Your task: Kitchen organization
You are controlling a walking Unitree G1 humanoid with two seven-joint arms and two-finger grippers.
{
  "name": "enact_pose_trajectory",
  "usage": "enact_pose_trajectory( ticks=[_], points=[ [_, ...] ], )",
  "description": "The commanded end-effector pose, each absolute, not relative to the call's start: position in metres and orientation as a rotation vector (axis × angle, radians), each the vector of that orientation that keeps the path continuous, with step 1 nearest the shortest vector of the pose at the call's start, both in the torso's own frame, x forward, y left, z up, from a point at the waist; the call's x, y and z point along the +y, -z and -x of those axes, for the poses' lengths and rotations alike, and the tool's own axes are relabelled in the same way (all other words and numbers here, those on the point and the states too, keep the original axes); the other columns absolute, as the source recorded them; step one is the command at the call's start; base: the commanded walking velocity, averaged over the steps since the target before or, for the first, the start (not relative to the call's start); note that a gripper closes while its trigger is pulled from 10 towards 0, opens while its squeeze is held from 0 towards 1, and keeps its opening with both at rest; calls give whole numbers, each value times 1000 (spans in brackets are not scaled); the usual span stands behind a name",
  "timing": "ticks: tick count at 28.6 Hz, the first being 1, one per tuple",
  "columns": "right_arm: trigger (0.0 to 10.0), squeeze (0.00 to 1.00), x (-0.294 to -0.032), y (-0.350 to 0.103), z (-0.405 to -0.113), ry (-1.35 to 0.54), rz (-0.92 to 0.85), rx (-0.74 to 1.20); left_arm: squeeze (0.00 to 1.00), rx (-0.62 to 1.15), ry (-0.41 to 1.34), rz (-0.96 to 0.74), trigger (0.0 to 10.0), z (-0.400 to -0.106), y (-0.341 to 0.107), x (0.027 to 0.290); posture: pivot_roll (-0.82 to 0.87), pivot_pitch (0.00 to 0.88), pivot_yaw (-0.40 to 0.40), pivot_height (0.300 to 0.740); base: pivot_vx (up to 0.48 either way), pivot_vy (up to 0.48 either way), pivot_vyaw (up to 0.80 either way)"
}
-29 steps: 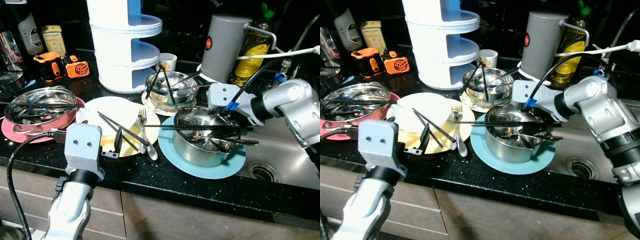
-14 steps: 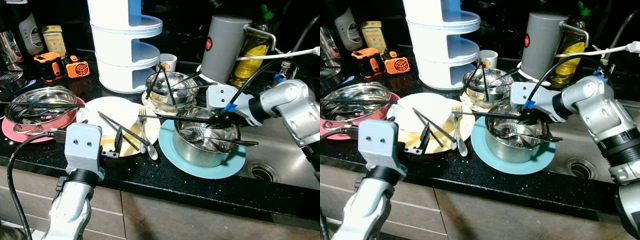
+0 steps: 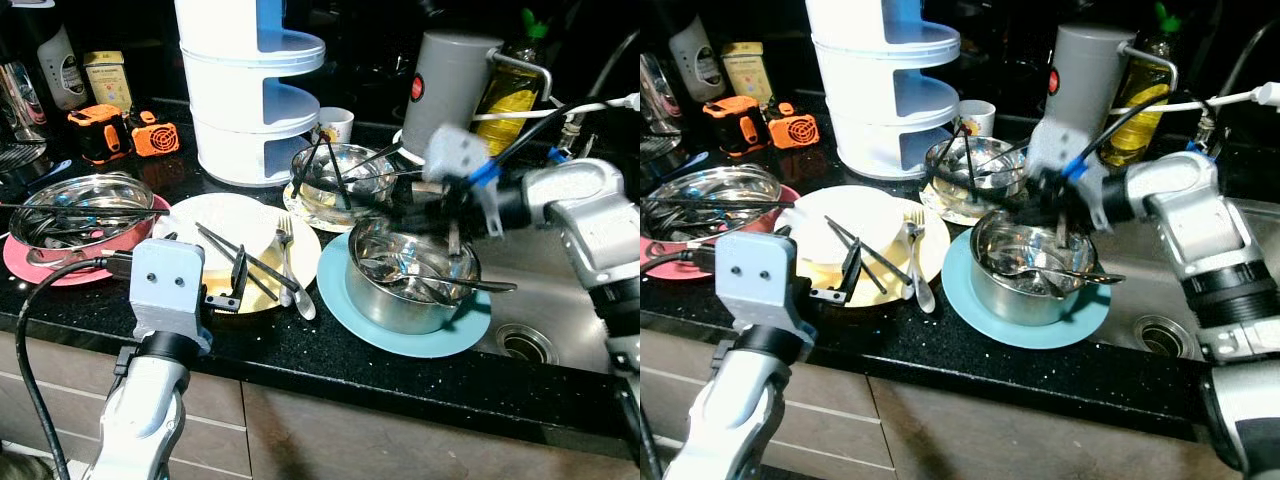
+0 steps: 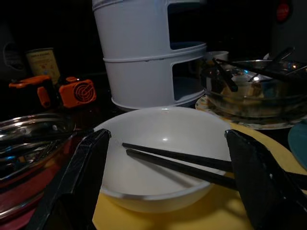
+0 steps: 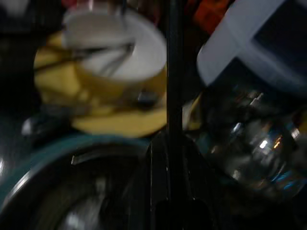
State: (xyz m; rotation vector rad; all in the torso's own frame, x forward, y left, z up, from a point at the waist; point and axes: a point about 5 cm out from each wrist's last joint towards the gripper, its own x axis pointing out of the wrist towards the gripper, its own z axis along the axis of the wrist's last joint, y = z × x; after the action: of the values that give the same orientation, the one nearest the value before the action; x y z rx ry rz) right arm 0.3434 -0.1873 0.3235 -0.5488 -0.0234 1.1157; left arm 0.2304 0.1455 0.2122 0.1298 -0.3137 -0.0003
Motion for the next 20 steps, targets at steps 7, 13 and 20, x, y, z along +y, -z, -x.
enact_pose_trajectory(
  ticks=[7,13,20],
  points=[
    [10000,0,-209,-339,-349,-959,252,-187,0,-326,210,15,10000,-233,-216,121,38,0,-57,740,0,0,-229],
    [10000,0,-217,-331,-353,-877,243,-137,0,-313,320,148,10000,-231,-216,110,33,0,-47,740,0,0,-800],
    [10000,0,-222,-313,-368,-707,327,20,0,-311,342,156,10000,-231,-216,108,31,0,-43,740,0,0,-800]
  ],
)
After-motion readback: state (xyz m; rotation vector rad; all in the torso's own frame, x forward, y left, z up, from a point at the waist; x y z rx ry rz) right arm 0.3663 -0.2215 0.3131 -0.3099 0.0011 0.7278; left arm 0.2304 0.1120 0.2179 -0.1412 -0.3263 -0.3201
